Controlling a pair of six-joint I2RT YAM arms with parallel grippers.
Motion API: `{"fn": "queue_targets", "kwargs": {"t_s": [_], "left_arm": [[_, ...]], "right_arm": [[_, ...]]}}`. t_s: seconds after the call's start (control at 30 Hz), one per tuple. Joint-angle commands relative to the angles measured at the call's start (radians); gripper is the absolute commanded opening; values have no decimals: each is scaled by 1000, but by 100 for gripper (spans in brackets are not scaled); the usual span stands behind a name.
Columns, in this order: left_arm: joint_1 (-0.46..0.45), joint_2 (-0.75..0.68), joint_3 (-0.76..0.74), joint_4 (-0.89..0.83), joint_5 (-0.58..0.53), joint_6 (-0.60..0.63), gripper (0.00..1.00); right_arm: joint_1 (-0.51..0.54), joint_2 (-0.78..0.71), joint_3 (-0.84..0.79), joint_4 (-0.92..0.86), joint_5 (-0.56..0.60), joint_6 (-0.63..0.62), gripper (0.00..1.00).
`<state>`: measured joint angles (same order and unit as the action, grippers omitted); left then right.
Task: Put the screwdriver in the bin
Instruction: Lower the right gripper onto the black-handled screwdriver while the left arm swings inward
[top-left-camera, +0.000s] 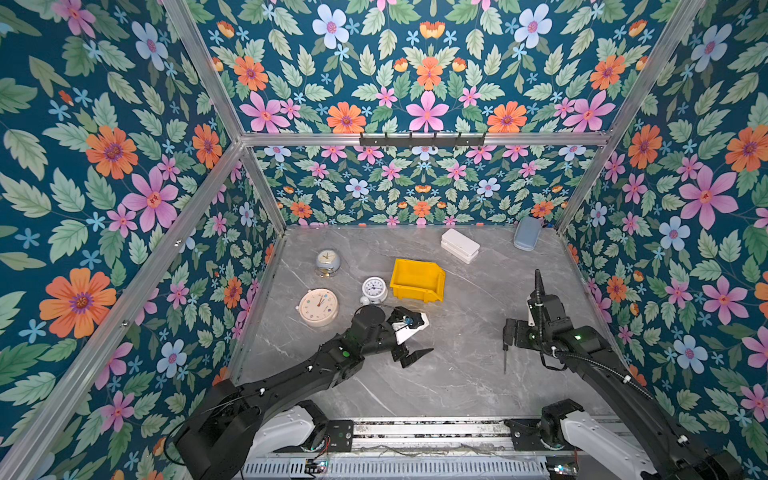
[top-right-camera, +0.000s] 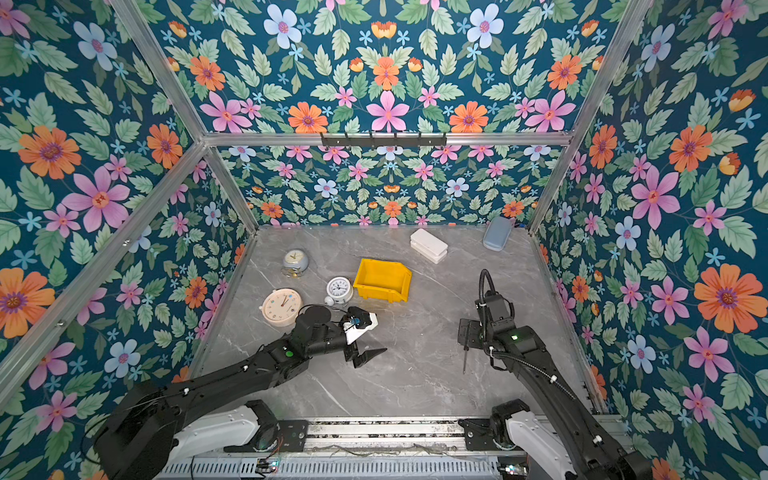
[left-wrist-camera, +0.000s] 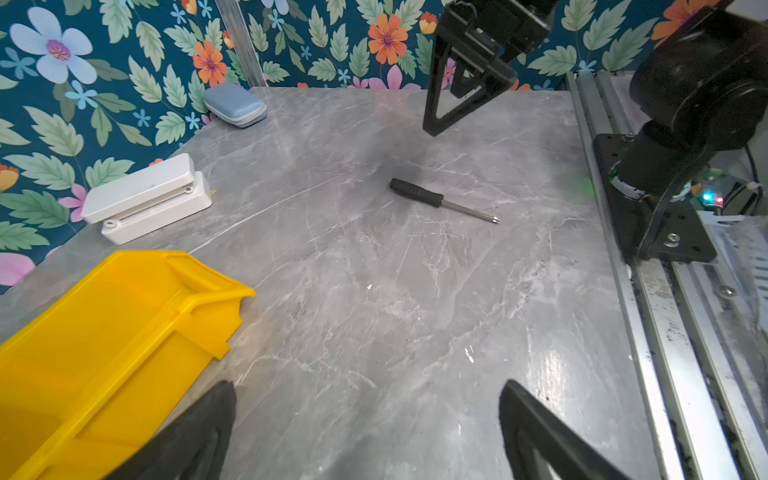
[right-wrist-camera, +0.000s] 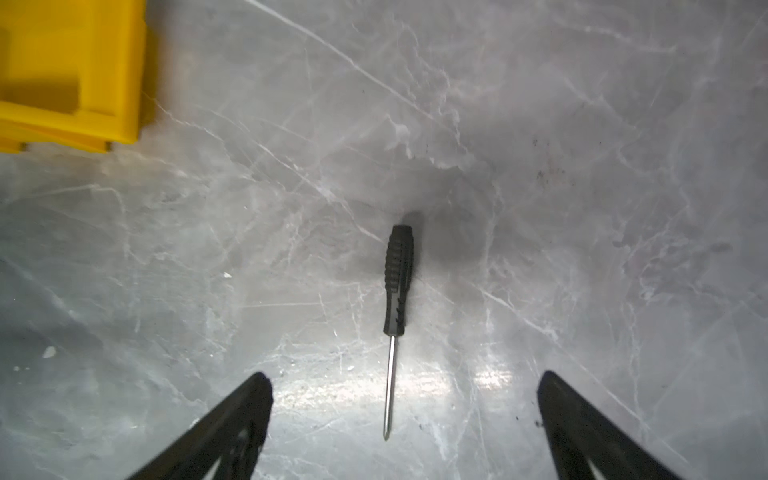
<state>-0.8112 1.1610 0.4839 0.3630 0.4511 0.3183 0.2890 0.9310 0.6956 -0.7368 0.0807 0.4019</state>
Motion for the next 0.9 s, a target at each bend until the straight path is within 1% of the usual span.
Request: {"fn": "queue_targets", "kwargs": {"t_s": [0.0, 0.17, 0.23, 0.37, 0.6, 0.67, 0.73, 0.8, 0.87], "left_arm": [[-32, 29, -1, 102, -3, -23, 100], [-70, 68, -2, 149, 2, -49, 100], [-85, 78, -10, 178, -5, -60, 100], [-109, 99, -25, 234, -19, -89, 100], [-129, 113, -31, 257, -32, -93, 100], [-130, 109, -36, 258, -40, -96, 100], [-132, 105, -40, 262, -48, -100, 100], [-134, 102, -45, 264, -54, -103, 100], [-133, 98, -46, 262, -57, -105, 100]], "right_arm": [[2, 56, 5, -14, -24, 35, 99], [2, 133, -17, 54, -27, 31, 99], [1, 158, -14, 69, -24, 52, 99], [2, 259, 26, 68, 19, 100, 99], [2, 427, 58, 106, -23, 186, 98], [2, 463, 69, 111, -20, 190, 93], [2, 493, 81, 115, -16, 189, 86], [2, 514, 86, 119, -12, 189, 74], [1, 527, 88, 120, -7, 189, 66]]}}
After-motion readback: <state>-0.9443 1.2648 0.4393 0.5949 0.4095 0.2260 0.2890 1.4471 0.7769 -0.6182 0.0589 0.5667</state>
